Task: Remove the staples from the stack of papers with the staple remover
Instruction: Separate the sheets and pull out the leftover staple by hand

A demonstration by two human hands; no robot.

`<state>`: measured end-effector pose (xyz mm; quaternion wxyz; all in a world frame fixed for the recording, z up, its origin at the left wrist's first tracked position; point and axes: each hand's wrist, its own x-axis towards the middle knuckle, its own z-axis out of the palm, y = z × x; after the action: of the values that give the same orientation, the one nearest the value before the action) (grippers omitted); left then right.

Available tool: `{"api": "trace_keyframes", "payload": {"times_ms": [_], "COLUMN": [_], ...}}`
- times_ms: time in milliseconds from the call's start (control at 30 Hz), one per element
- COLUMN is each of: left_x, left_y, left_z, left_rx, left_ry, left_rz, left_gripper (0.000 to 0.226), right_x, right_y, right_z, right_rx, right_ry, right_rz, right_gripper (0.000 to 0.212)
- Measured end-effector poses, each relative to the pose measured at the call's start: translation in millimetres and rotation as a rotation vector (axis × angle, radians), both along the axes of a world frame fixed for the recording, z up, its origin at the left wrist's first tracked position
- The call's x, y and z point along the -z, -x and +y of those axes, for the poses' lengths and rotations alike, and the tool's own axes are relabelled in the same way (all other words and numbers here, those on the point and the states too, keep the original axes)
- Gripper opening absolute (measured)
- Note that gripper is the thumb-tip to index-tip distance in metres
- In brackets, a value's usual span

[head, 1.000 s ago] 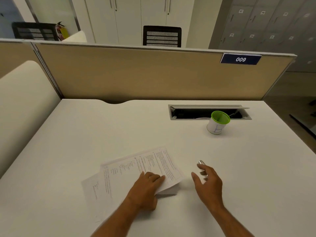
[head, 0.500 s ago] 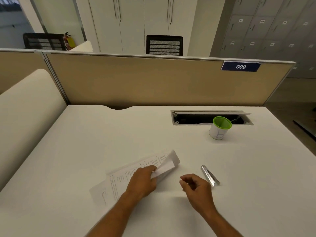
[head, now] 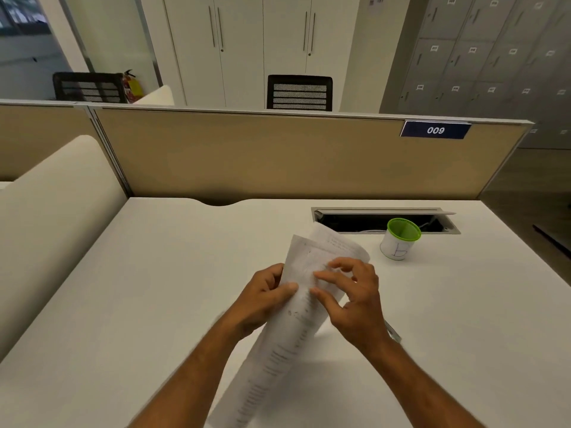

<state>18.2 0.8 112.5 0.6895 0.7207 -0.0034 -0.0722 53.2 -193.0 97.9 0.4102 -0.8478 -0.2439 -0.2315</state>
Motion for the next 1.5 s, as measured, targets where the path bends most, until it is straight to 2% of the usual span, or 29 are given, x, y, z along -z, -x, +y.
{"api": "trace_keyframes", "payload": {"times_ms": [100, 267, 400, 733, 1133, 1300, 1500], "left_x": [-11, -25, -35, -57, -65, -65, -67], "left_y": [-1, -2, -6, -15, -23, -27, -30], "left_z": [-6, -14, -15, -6, -2, -3, -6], "left_rx": [0.009, -0.027, -0.040, 0.049, 0.103, 0.120, 0.163], "left_ry": [0.080, 0.119, 0.072, -0.084, -0.244, -0.308, -0.416], "left_rz": [-0.044, -0.082, -0.099, -0.146, -0.182, -0.185, -0.196], "left_gripper": [0.041, 0.039, 0.026, 0.030, 0.033, 0.019, 0.019], "right_x": [-10, -30, -46, -69, -87, -95, -106], "right_y": [0, 1, -2, -22, -33, -37, -40], "right_z": [1, 0, -4, -13, -11, -13, -13], "right_rx": [-0.015, -0.016, -0.050, -0.218, -0.327, -0.335, -0.346], "right_ry": [-0.003, -0.022, 0.000, 0.083, 0.043, 0.081, 0.179], "right_rz": [-0.060, -0.104, -0.103, -0.090, 0.096, 0.193, 0.299], "right_gripper": [0.027, 0.030, 0.033, 0.025, 0.015, 0.016, 0.016]}}
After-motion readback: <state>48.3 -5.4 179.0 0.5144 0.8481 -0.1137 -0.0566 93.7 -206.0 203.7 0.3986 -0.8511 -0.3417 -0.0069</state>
